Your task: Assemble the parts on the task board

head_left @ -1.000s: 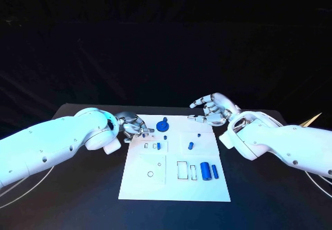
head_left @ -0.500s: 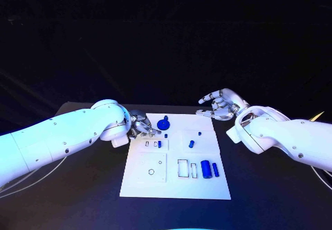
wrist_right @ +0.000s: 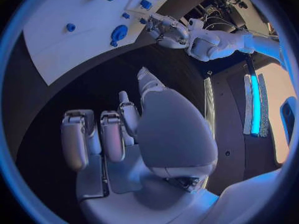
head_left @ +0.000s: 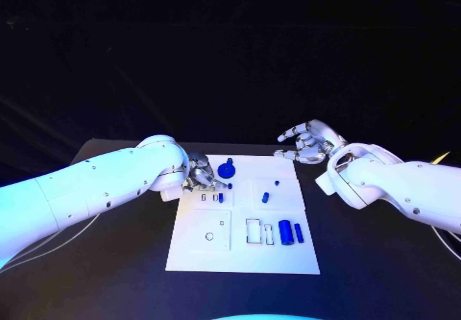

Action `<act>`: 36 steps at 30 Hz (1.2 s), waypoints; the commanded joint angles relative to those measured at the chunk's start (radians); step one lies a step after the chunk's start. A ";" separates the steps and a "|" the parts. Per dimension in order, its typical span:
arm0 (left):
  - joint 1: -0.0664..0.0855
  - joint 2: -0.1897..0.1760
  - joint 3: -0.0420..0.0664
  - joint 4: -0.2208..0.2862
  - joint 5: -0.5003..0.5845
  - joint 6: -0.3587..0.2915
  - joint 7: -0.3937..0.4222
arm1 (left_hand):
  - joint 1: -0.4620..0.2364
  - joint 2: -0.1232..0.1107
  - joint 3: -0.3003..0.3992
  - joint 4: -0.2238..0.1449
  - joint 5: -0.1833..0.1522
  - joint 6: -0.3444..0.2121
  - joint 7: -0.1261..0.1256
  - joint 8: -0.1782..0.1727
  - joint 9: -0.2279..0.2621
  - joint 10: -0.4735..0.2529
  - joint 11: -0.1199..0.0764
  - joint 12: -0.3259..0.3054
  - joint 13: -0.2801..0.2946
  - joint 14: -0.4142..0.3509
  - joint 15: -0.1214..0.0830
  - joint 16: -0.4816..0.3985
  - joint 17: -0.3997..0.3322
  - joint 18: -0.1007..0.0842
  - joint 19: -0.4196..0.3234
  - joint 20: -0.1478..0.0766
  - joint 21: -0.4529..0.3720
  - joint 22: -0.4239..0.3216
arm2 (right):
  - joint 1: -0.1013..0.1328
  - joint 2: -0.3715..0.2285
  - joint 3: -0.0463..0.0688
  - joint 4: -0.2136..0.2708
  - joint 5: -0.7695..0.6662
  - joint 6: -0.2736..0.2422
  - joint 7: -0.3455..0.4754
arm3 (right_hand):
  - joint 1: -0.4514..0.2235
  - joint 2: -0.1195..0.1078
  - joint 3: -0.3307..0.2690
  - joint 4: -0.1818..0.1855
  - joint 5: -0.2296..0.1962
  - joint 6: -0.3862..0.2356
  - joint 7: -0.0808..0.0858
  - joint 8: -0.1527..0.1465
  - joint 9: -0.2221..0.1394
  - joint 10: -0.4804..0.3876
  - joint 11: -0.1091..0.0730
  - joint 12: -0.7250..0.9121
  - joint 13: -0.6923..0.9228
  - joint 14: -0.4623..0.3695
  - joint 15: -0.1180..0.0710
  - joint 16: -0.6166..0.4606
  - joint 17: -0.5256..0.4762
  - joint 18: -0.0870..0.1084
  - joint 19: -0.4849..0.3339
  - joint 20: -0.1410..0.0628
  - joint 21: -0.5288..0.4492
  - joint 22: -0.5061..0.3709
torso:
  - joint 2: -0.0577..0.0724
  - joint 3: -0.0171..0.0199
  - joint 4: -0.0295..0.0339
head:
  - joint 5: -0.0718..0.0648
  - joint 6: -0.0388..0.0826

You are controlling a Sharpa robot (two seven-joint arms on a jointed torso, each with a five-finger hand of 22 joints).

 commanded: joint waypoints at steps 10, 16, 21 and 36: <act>0.001 0.034 -0.009 -0.040 0.001 0.021 -0.002 | -0.026 0.007 -0.056 0.010 -0.001 -0.006 -0.004 0.021 0.020 0.016 -0.010 0.016 0.021 0.038 -0.006 0.020 0.120 -0.028 0.014 -0.004 0.024 0.022 | 0.001 0.004 0.000 -0.005 -0.003 0.004 0.001 | -0.004 0.019 0.012 0.012 0.008 -0.003 0.001 0.020 0.004 -0.032 -0.002 -0.015 0.018 0.091 -0.007 -0.016 0.210 -0.015 0.062 -0.004 -0.023 0.223 | 0.003 0.0016 -0.0010 | 0.000 -0.007; 0.001 0.041 -0.012 -0.048 0.006 0.036 -0.001 | -0.018 0.013 -0.056 0.008 0.001 -0.007 -0.005 0.022 0.024 0.015 -0.010 0.018 0.023 0.039 -0.006 0.022 0.123 -0.028 0.013 -0.003 0.027 0.025 | 0.002 0.005 0.000 -0.007 -0.003 0.003 0.003 | -0.007 0.019 0.012 0.012 0.009 -0.005 0.001 0.021 0.004 -0.040 -0.002 -0.024 0.010 0.088 -0.007 -0.022 0.198 -0.009 0.052 -0.005 -0.045 0.211 | 0.003 0.0011 -0.0008 | -0.001 -0.009; 0.001 0.047 -0.022 -0.054 0.009 0.047 -0.001 | -0.007 0.017 -0.056 0.007 0.003 -0.009 -0.005 0.022 0.026 0.011 -0.010 0.016 0.020 0.039 -0.006 0.022 0.123 -0.028 0.011 -0.003 0.028 0.026 | 0.002 0.006 0.000 -0.007 -0.003 0.001 0.006 | -0.010 0.019 0.014 0.010 0.009 -0.008 0.000 0.023 0.004 -0.051 -0.002 -0.039 -0.003 0.083 -0.008 -0.032 0.180 -0.003 0.040 -0.005 -0.071 0.196 | 0.003 0.0003 -0.0012 | 0.000 -0.013; 0.001 0.055 -0.032 -0.064 0.025 0.058 0.002 | 0.017 0.024 -0.055 0.006 0.004 -0.012 -0.004 0.021 0.032 0.005 -0.009 0.016 0.019 0.038 -0.005 0.023 0.123 -0.028 0.006 -0.002 0.030 0.026 | 0.002 0.007 0.000 -0.009 -0.003 0.001 0.005 | -0.010 0.020 0.015 0.010 0.009 -0.009 0.000 0.025 0.004 -0.056 -0.003 -0.044 -0.007 0.081 -0.008 -0.036 0.174 -0.001 0.037 -0.006 -0.078 0.191 | 0.004 0.0012 -0.0006 | -0.003 -0.018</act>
